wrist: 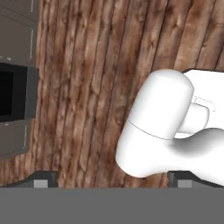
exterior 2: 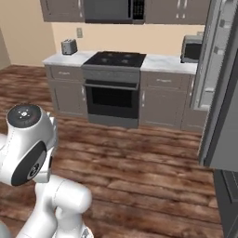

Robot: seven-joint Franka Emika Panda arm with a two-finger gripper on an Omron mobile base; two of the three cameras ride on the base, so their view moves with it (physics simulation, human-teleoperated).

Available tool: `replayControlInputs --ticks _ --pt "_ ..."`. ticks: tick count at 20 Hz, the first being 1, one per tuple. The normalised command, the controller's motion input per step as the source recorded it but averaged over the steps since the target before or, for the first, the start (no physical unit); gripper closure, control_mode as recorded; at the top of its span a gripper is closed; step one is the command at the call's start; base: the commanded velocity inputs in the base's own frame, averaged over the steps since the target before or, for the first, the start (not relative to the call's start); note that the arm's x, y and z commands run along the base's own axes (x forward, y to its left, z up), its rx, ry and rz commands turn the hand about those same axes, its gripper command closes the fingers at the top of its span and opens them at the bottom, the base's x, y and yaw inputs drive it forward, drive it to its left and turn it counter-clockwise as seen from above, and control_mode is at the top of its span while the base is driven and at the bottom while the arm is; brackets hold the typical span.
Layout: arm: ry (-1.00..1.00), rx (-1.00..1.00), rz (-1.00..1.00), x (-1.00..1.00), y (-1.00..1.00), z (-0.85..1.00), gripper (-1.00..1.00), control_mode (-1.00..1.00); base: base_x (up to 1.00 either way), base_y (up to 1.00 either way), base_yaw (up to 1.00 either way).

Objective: Gather the carrot and cucumber from the fridge and place them on a tray on the dining counter. Then gather the chicken drumsticks from the fridge and place them on the other tray.

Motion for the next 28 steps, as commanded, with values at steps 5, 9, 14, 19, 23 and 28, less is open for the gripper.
replayControlInputs --ticks 5,9,14,19,23,28 --pt "0.0 0.0 0.0 0.0 0.0 0.0 -1.0 1.0 0.49 0.35 -0.25" --pt "0.0 0.0 0.0 0.0 0.0 0.0 -1.0 1.0 0.49 0.32 -0.25" --pt "0.0 0.0 0.0 0.0 0.0 0.0 -1.0 1.0 0.55 0.39 -0.25" --pt "0.0 0.0 0.0 0.0 0.0 0.0 -1.0 1.0 0.59 0.45 -0.25" --pt "0.0 0.0 0.0 0.0 0.0 0.0 -1.0 1.0 0.53 0.38 -0.27" --pt "0.0 0.0 0.0 0.0 0.0 0.0 -1.0 1.0 0.45 0.29 -0.3"
